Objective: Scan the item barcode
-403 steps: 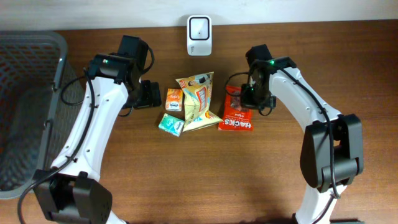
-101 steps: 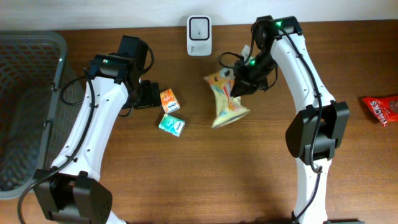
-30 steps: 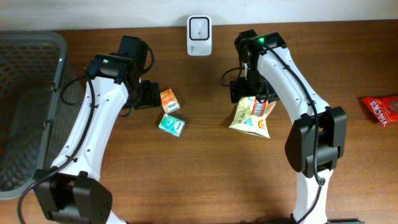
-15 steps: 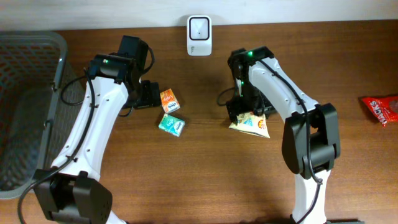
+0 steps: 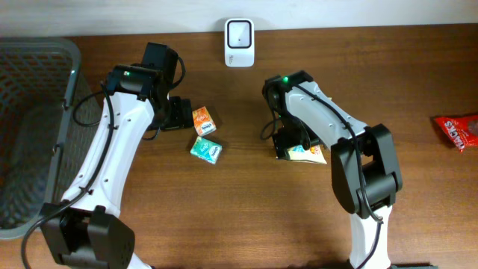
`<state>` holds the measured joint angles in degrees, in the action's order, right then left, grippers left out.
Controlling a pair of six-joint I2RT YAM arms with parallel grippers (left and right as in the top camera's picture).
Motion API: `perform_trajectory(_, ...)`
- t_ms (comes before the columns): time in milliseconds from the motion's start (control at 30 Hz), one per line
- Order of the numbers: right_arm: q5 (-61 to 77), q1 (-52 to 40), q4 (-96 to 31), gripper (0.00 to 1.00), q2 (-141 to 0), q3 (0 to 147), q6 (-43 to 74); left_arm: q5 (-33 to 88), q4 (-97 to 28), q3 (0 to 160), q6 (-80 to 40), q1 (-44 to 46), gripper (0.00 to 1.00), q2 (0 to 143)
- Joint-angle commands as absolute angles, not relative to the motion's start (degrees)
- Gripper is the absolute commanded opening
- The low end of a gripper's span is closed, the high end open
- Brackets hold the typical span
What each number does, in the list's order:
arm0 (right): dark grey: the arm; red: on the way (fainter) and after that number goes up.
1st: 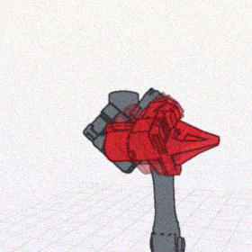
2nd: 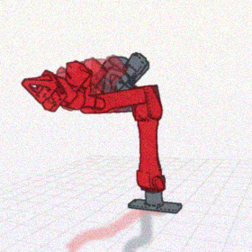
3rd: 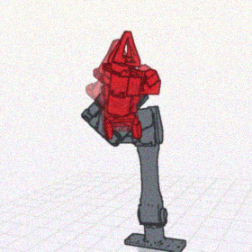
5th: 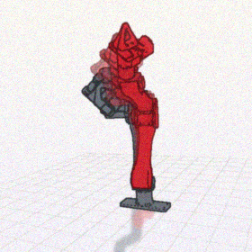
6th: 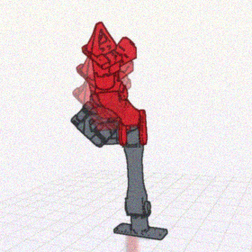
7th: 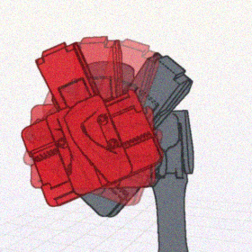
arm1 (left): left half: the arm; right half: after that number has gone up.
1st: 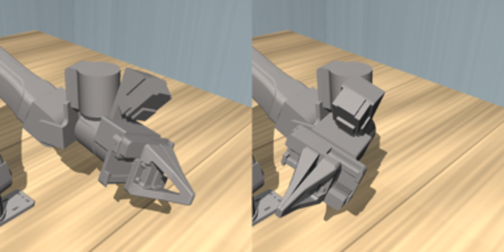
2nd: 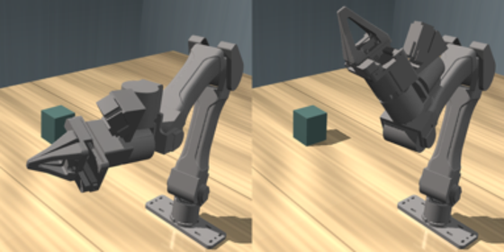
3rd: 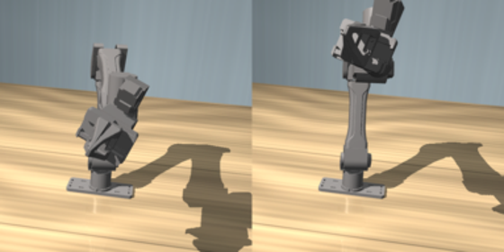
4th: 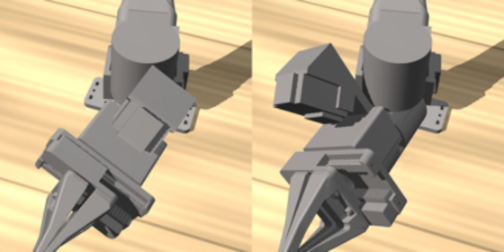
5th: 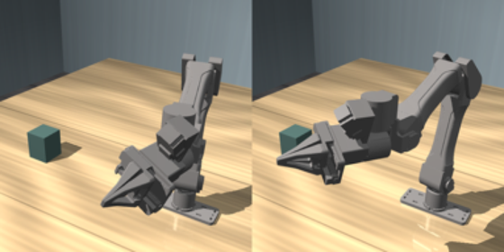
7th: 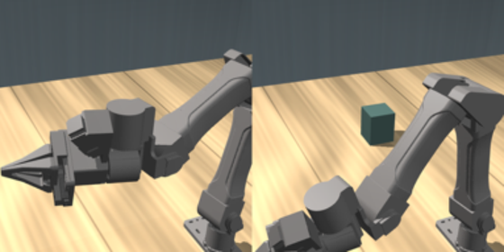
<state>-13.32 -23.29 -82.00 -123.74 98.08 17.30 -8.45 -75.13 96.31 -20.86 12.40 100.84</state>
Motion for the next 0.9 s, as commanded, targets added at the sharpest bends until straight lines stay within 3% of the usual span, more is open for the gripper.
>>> perform_trajectory(0,-16.36,-27.0,-83.72,0.99,-120.25,100.68,12.95,-9.02,-75.07,96.57,-21.61,12.21,0.99,100.95)
perform_trajectory(200,-16.38,-33.43,-80.99,0.98,-120.31,98.45,11.09,-9.02,-75.07,96.57,-21.61,12.21,0.99,100.95)
perform_trajectory(667,-32.86,-33.26,-65.04,0.98,-120.33,86.28,15.09,-9.02,-75.07,96.57,-21.61,12.21,0.99,100.95)
perform_trajectory(867,-33.52,-33.26,-59.51,0.99,-120.36,83.72,17.06,-9.02,-75.05,96.57,-21.61,12.21,0.99,100.95)
